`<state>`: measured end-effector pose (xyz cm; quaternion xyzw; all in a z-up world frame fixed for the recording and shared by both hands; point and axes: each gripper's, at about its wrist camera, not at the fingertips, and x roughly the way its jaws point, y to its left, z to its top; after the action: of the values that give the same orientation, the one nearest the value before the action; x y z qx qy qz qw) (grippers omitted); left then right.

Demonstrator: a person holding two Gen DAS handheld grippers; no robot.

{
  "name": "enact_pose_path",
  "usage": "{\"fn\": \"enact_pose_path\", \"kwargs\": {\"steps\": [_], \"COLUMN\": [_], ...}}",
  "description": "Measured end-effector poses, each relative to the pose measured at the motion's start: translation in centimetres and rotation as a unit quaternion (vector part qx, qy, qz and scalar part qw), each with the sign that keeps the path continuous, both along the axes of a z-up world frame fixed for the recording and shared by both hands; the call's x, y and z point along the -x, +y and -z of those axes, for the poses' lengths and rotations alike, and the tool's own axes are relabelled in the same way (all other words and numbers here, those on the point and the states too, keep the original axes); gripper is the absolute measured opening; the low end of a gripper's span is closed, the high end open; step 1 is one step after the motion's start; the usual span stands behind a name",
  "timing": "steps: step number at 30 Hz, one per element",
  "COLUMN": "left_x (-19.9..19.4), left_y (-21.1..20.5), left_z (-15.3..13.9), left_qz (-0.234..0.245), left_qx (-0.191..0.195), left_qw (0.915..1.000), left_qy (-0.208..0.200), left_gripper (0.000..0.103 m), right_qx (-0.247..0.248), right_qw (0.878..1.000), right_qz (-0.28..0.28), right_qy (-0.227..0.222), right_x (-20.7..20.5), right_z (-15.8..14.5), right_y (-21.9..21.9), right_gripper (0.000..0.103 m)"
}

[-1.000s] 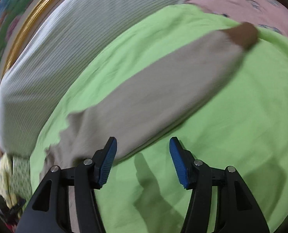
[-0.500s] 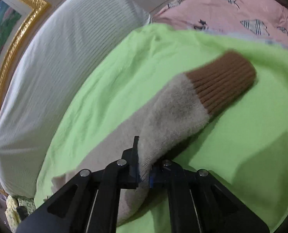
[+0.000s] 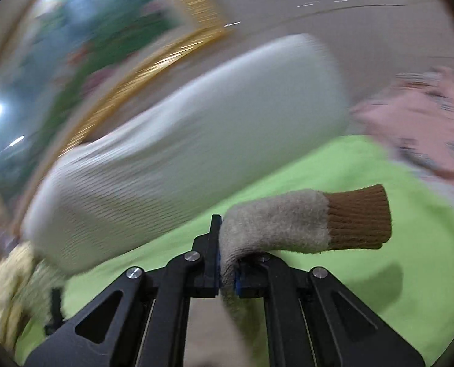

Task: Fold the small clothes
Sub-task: 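Carry the sleeve across the sweater body with the right gripper and release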

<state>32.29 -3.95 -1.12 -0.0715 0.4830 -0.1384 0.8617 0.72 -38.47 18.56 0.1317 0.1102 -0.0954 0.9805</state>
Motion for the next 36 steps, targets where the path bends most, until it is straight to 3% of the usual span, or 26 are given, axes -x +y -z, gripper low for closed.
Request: {"fn": "enact_pose_path", "kwargs": {"steps": [4,5,6,7,8,9,13,17,20,23,26,27,29,30,31,33,34,36], "left_x": [4.4,5.1,5.7,6.3,6.8,6.4,5.9,5.2,4.9,4.2,2.9,2.2,1.0,0.7,0.4,0.5,0.7,1.5], "left_y": [6.4,7.8,9.5,10.7,12.1,12.0,12.6,10.7,6.7,0.7,-5.4,-7.7,-11.0,-12.0,-12.0,-10.0,-8.5,-5.0], "left_z": [-0.5,-0.4,-0.1,0.4,0.9,1.5,3.4,3.9,3.1,2.0,1.0,1.5,3.5,5.3,6.5,6.8,6.4,5.4], "left_qz": [-0.063,-0.075,-0.087,-0.097,-0.104,-0.106,-0.111,-0.089,-0.052,-0.017,-0.01,-0.006,0.006,0.02,0.027,0.015,0.002,-0.028], "left_qx": [0.052,0.065,0.076,0.084,0.091,0.094,0.106,0.123,0.095,0.027,-0.1,-0.171,-0.289,-0.329,-0.338,-0.29,-0.249,-0.174], "left_qw": [0.9967,0.9951,0.9932,0.9914,0.9898,0.9891,0.986,0.9859,0.9918,0.9982,0.9949,0.9852,0.9571,0.9442,0.9406,0.9567,0.9683,0.9843], "left_qy": [0.003,0.006,0.014,0.023,0.034,0.042,0.064,0.071,0.069,0.051,0.012,-0.003,-0.018,-0.013,-0.001,0.013,0.015,0.011], "left_gripper": [0.066,0.073,0.076,0.076,0.076,0.076,0.076,0.076,0.077,0.08,0.086,0.088,0.088,0.084,0.078,0.053,0.047,0.012], "right_qx": [0.029,0.027,0.025,0.028,0.032,0.034,-0.007,-0.037,-0.03,-0.052,-0.054,-0.053,-0.052,-0.051,-0.049,-0.031,-0.023,-0.006], "right_qw": [0.986,0.974,0.961,0.948,0.942,0.938,0.942,0.959,0.975,0.982,0.986,0.986,0.987,0.987,0.987,0.984,0.98,0.973], "right_qz": [-0.158,-0.207,-0.247,-0.269,-0.274,-0.274,-0.26,-0.215,-0.145,-0.105,-0.066,-0.049,-0.027,-0.02,-0.015,-0.004,-0.001,0.002], "right_qy": [0.051,0.082,0.123,0.166,0.193,0.207,0.213,0.183,0.168,0.151,0.144,0.147,0.15,0.152,0.156,0.178,0.198,0.233], "right_x": [-5.6,-7.7,-9.7,-11.3,-12.2,-12.5,-11.4,-6.5,-4.0,-2.9,-2.7,-2.9,-3.2,-3.4,-3.4,-4.6,-5.3,-6.8], "right_z": [3.2,5.1,7.1,9.1,11.0,12.4,14.0,12.8,11.5,10.8,10.6,10.6,10.5,10.5,10.7,10.8,11.1,12.1], "right_y": [11.7,15.0,17.3,19.3,20.6,21.3,18.7,15.1,14.3,11.6,10.0,9.2,8.0,7.5,7.0,6.1,5.7,4.8], "right_gripper": [0.01,0.014,0.02,0.047,0.061,0.061,0.062,0.072,0.072,0.072,0.072,0.072,0.072,0.072,0.072,0.072,0.072,0.072]}}
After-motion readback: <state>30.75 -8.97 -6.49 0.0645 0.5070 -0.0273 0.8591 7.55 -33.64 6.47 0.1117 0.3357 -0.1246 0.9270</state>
